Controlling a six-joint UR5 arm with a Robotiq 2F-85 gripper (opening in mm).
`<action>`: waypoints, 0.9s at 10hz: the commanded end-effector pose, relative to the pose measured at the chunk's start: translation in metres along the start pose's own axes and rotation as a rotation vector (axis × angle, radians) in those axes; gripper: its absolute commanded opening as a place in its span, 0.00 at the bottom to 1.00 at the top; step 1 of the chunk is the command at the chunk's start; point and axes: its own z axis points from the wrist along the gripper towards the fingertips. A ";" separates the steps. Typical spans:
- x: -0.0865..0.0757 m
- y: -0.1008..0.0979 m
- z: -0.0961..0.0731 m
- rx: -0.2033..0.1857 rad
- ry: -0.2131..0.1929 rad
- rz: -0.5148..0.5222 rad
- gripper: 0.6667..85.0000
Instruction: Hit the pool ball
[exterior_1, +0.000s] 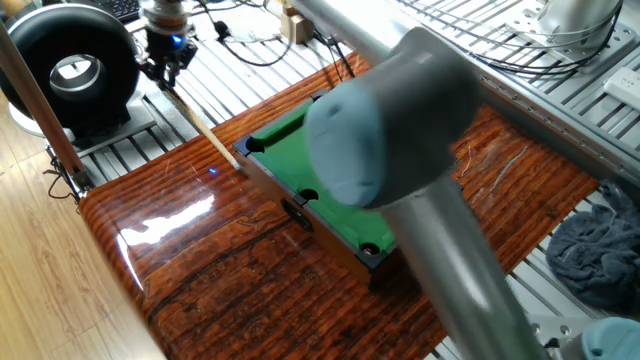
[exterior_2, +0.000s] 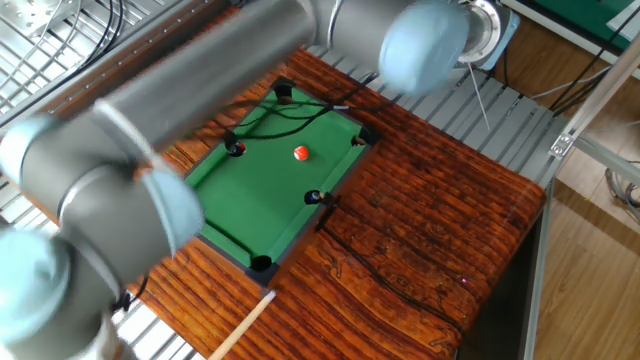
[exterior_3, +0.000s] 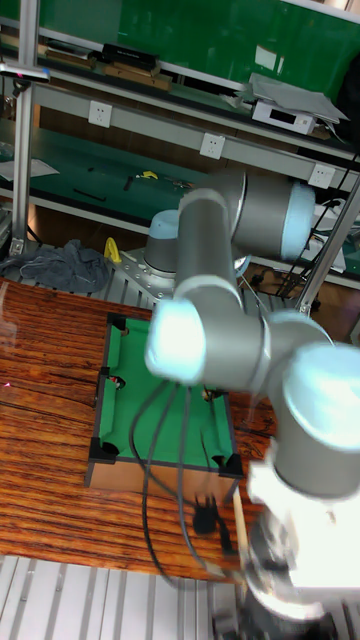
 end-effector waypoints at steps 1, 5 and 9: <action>0.036 0.004 -0.014 -0.036 0.011 -0.058 0.00; 0.034 0.013 -0.008 -0.027 0.001 -0.044 0.01; 0.037 0.022 -0.022 -0.066 0.024 0.041 0.01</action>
